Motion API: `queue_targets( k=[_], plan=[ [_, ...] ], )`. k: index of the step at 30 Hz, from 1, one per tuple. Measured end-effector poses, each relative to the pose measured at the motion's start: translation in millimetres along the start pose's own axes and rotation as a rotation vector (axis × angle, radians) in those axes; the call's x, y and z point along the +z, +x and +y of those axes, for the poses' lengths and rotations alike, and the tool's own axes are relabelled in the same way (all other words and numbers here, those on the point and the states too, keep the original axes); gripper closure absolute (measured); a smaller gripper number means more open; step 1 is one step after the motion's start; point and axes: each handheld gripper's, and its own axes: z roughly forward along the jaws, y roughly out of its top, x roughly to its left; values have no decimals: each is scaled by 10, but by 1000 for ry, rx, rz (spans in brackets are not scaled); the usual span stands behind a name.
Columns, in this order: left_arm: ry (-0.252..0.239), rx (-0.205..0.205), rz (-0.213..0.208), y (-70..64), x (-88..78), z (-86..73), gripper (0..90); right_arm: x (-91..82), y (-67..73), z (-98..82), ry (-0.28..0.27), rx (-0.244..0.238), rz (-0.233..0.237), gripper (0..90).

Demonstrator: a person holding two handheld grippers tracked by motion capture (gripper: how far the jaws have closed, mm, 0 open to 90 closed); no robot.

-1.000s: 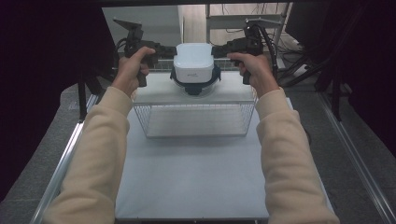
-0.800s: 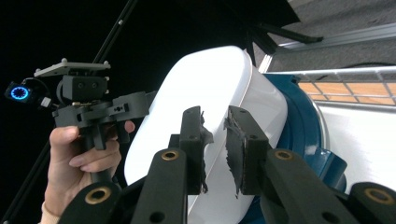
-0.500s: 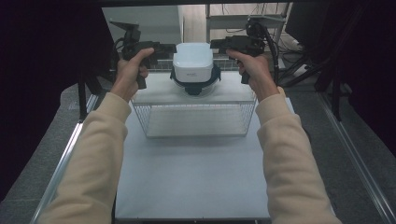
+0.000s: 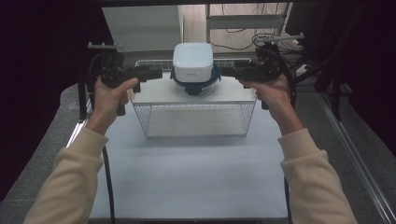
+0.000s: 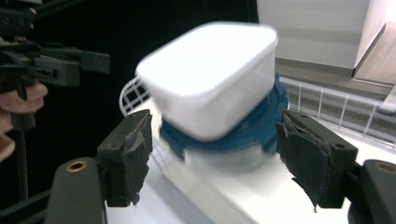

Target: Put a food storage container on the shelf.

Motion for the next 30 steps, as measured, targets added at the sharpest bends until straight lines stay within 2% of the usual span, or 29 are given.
queue_targets(
  k=[3, 6, 8, 10, 12, 15, 17, 19, 22, 24, 27, 30],
  plan=[
    [0, 16, 3, -98, -74, -203, 241, -126, 60, -189, -3, -33, -1, 251],
    [19, 41, 22, -206, -133, -483, 224, -235, 122, -401, 10, -61, -13, 241],
    [21, 48, 25, -258, -161, -656, 213, -309, 165, -605, 25, -89, -23, 229],
    [16, 54, 30, -296, -191, -831, 203, -375, 183, -803, 23, -95, -33, 226],
    [29, 63, 33, -320, -201, -1005, 195, -434, 168, -1017, 28, -84, -22, 217],
    [44, 64, 62, -326, -199, -1246, 184, -497, 124, -1342, 42, -59, -16, 213],
    [50, 48, 77, -306, -195, -1441, 178, -510, 95, -1548, 66, -49, -25, 211],
    [69, 39, 86, -287, -173, -1616, 174, -511, 64, -1730, 86, -45, -38, 209],
    [110, 31, 102, -265, -115, -1868, 171, -497, 26, -1953, 105, -10, -36, 210],
    [141, 20, 98, -244, -69, -2021, 171, -463, -6, -2117, 126, 8, -40, 210],
    [171, 2, 109, -191, -11, -2201, 168, -399, -54, -2318, 153, 45, -39, 210],
    [190, -1, 130, -154, 19, -2274, 168, -320, -64, -2447, 196, 29, -49, 209]
  ],
)
